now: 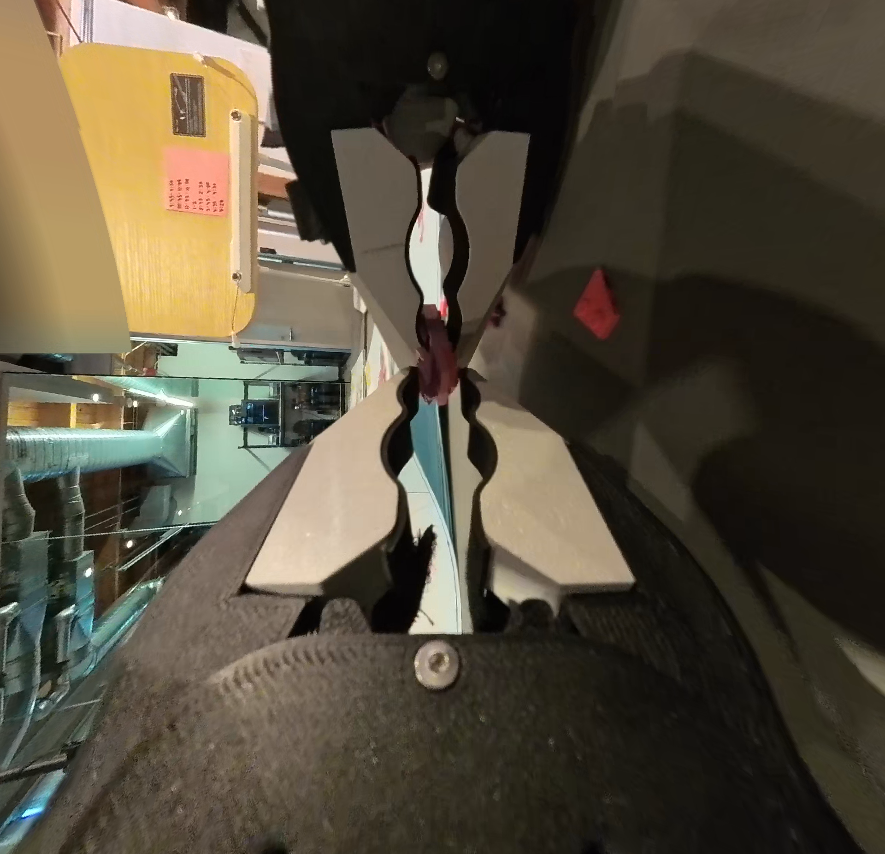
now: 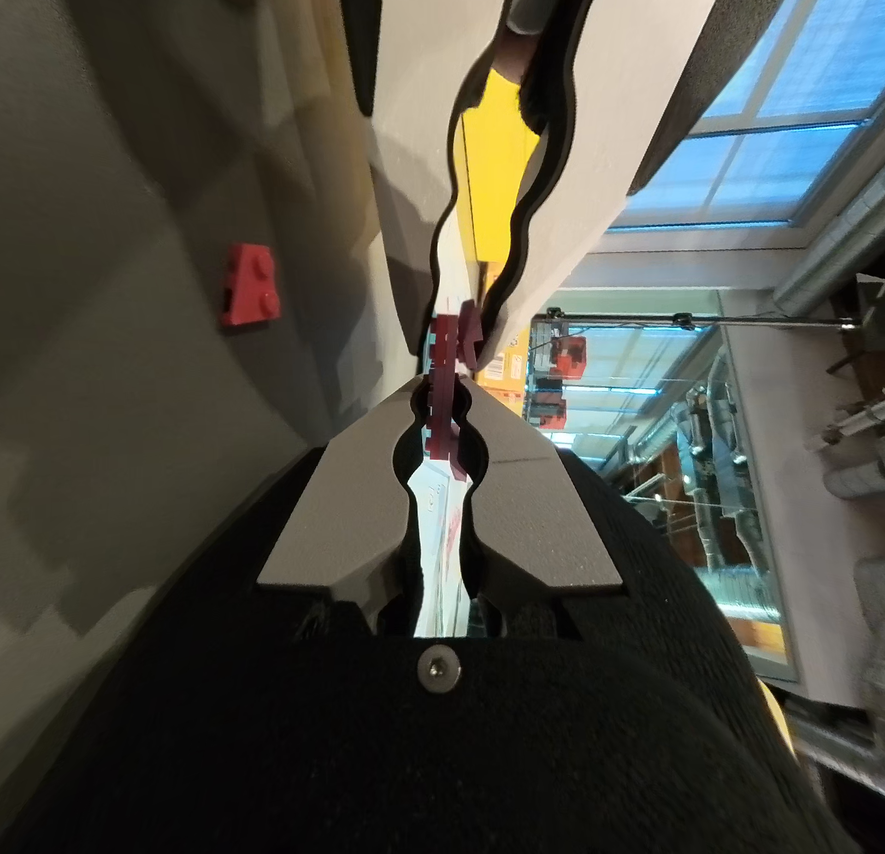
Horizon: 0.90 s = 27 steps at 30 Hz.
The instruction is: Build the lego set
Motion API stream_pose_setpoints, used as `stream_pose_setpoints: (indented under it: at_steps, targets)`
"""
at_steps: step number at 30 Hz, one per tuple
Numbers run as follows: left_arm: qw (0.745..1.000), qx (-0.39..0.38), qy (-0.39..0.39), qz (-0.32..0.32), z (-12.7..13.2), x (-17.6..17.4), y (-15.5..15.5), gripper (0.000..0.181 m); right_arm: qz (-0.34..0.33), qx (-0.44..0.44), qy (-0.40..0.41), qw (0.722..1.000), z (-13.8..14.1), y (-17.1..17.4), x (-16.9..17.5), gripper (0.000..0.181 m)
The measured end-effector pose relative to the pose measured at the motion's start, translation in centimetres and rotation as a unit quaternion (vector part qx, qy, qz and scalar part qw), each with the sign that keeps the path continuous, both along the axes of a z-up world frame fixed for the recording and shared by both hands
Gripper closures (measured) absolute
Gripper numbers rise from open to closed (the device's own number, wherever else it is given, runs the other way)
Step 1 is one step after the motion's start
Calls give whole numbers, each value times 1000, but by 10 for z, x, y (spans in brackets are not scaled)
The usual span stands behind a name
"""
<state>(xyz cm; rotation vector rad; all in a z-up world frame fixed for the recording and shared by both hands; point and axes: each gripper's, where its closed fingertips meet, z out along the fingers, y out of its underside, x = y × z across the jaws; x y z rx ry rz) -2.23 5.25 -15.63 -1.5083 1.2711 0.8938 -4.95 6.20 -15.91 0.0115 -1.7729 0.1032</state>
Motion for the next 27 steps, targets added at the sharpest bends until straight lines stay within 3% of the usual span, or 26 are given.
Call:
stream_pose_setpoints:
  at_steps: [27]
  targets:
    - [999, 2, 21, -27, 0, 3, -10, 168, 14, -6, -15, 1000, -4, -5, 5, 175]
